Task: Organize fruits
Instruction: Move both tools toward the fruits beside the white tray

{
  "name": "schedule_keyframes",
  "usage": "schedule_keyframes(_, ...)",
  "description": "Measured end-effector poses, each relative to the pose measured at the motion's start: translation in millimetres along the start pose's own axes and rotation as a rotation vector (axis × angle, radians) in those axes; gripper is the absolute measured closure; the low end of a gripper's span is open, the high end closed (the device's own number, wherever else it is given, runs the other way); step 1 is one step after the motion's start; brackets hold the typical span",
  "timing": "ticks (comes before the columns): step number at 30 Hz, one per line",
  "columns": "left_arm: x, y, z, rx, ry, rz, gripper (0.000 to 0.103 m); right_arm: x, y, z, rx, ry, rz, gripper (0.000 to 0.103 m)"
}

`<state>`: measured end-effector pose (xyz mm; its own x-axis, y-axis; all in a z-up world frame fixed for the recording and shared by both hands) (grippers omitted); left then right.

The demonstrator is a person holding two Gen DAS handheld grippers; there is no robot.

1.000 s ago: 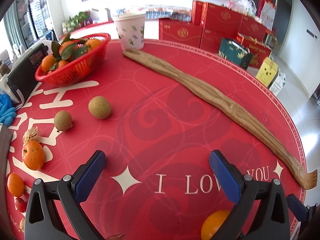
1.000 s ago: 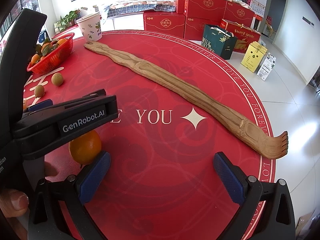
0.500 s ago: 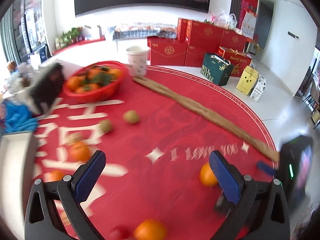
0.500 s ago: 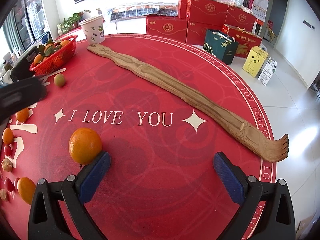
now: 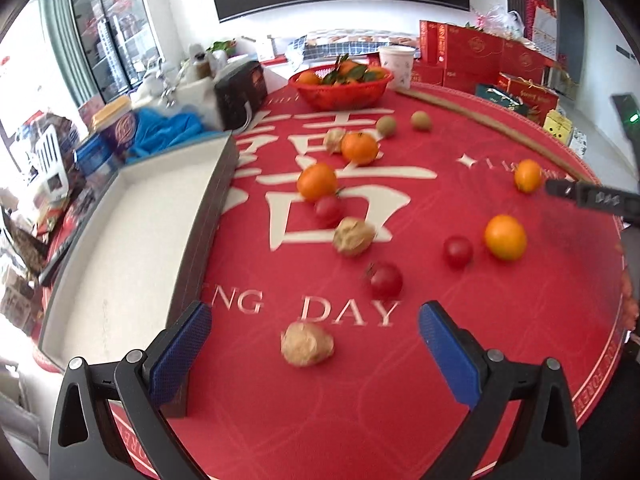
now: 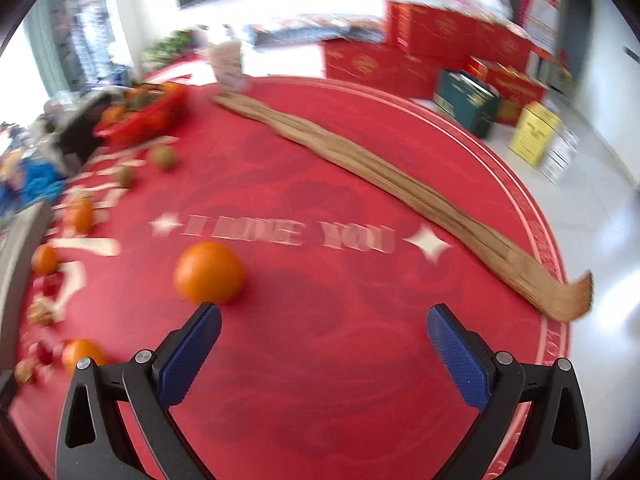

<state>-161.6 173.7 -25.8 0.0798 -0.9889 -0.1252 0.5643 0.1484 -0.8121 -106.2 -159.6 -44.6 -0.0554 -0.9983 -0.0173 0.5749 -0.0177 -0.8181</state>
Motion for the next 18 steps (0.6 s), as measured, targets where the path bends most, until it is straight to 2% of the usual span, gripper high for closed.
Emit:
schedule_keyframes(3,3.3,7.3,-8.3,-0.023,-0.015,-0.007,0.000,-25.0,-26.6,1.8,0.114,-0.086,0.084,0.000)
schedule_keyframes(5,6.8,13.9,-10.3,-0.027,0.000,0.021,0.000,-43.4,-37.0,-1.1,0.154,-0.155,0.137,0.000)
schedule_keyframes(6,7.9,17.2,-10.3,-0.025,0.007,0.037,0.000,-58.5,-37.8,-6.1,0.142,-0.210,0.187,0.000)
schedule_keyframes(9,8.2,22.4,-8.6,-0.008,-0.002,0.047,0.000,-83.5,-30.8,-19.7,0.079,-0.290,0.265,0.000)
schedule_keyframes(11,4.7,26.0,-7.8,-0.011,-0.034,0.012,0.000,-94.7,-24.2,-27.8,0.043,-0.332,0.271,0.000)
schedule_keyframes(13,-3.8,32.1,-11.3,-0.037,-0.110,-0.076,0.000,-103.5,-18.3,-34.2,0.021,-0.372,0.253,0.000)
schedule_keyframes(18,-6.9,32.2,-13.2,-0.042,-0.122,-0.075,0.000,-115.3,-7.7,-42.7,-0.013,-0.408,0.249,0.000)
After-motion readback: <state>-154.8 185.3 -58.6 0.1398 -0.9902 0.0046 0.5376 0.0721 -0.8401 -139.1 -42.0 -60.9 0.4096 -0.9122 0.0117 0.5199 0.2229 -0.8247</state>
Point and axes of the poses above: each gripper's, at about its wrist camera, not at the fingertips, and y roughly the way its jaws point, x to its right, z to its top, the point moved 7 cm from there along y, roughly the way its jaws point, and after that the axes turned 4 degrees about -x, right-handed, at the moved point
